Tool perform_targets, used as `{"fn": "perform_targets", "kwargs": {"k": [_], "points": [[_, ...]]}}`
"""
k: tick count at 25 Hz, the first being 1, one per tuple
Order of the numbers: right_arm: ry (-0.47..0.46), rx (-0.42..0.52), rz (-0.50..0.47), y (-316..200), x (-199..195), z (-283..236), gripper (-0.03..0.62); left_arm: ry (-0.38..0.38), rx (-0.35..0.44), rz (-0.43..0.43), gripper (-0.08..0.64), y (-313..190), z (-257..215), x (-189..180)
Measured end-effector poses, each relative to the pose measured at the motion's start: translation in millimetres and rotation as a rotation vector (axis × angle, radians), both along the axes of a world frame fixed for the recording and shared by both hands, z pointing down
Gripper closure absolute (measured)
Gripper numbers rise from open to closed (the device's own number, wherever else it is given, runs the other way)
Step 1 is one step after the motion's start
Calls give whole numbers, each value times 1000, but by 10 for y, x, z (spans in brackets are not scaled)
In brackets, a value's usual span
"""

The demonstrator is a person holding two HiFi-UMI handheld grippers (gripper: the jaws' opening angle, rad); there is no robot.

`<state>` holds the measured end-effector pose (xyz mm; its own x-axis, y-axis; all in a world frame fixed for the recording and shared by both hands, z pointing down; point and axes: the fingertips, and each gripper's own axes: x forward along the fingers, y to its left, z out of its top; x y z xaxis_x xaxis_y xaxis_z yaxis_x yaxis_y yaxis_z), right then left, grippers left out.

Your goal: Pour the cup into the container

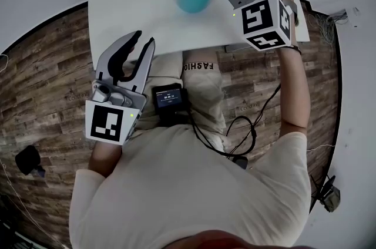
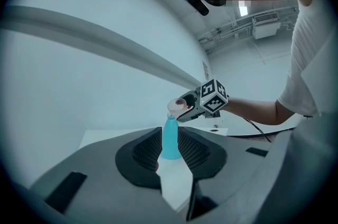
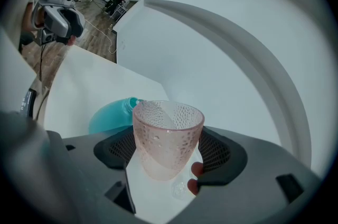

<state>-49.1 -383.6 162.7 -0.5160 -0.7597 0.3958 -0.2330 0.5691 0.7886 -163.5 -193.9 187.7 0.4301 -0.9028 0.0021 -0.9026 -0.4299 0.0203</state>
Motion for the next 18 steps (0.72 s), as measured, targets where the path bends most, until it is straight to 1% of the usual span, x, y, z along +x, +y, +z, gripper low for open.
{"fn": "perform_targets", "kwargs": {"k": [8, 11, 18], "points": [[52, 44, 7, -34, 5, 12, 219, 5, -5, 1, 456, -12, 74, -2], [63, 54, 9, -29, -3, 8, 219, 6, -20, -4, 456, 5, 101, -23], [76, 72, 14, -31, -11, -40, 219, 4, -14, -5, 456, 31, 105, -29]]}}
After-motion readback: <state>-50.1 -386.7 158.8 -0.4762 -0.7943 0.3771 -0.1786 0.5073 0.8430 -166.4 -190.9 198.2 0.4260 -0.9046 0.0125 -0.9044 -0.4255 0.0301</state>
